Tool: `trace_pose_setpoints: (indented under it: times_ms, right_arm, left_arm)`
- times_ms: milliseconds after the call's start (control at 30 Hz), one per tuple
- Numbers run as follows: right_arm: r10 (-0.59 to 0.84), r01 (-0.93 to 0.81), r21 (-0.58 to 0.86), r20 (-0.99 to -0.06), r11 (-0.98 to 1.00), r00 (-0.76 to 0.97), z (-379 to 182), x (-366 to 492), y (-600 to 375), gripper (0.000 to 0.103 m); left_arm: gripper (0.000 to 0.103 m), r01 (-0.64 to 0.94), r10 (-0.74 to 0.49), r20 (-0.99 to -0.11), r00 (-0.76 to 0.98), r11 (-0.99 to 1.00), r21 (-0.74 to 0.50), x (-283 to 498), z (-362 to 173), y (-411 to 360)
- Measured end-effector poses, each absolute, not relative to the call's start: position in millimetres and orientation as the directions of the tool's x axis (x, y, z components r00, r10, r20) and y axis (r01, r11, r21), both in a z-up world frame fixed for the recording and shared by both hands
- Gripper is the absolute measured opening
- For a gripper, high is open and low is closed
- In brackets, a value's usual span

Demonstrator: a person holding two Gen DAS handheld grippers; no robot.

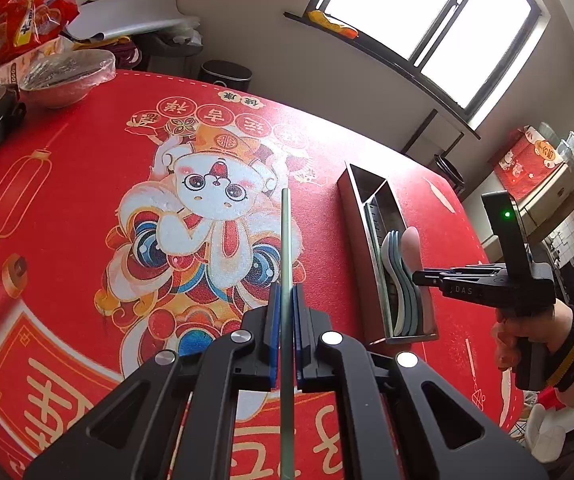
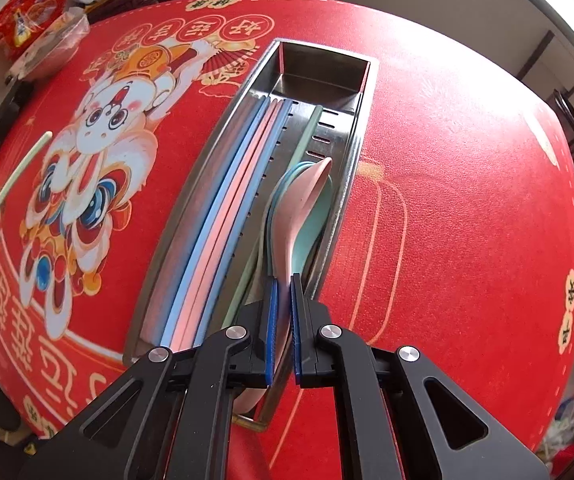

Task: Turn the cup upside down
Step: 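Lower the pink spoon into the steel tray and open the right gripper, then lower the green chopstick into the steel tray and open the left gripper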

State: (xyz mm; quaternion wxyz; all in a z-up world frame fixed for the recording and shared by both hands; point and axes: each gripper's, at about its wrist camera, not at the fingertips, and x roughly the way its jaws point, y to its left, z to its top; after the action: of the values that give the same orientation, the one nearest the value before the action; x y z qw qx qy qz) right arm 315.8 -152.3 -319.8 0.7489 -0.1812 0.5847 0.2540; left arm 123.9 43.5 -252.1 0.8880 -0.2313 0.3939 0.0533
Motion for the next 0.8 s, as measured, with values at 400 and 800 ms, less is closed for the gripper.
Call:
trace_pose_setpoints:
  times_ms: [400,800]
  right_arm:
    - [0.099,-0.577,-0.021,-0.979,0.817,0.176,-322.0,321.7,-140.3,0.008]
    - [0.271,-0.466,0.105,-0.913,0.878,0.305,-274.1,300.4,-188.6,0.055]
  left_arm:
    - [0.006,-0.271,-0.088,-0.727,0.681,0.892,-0.362,123.5,-251.0,44.0]
    - [0.006,-0.226,-0.107,-0.729,0.676,0.911,-0.344,144.3,-240.1,21.2]
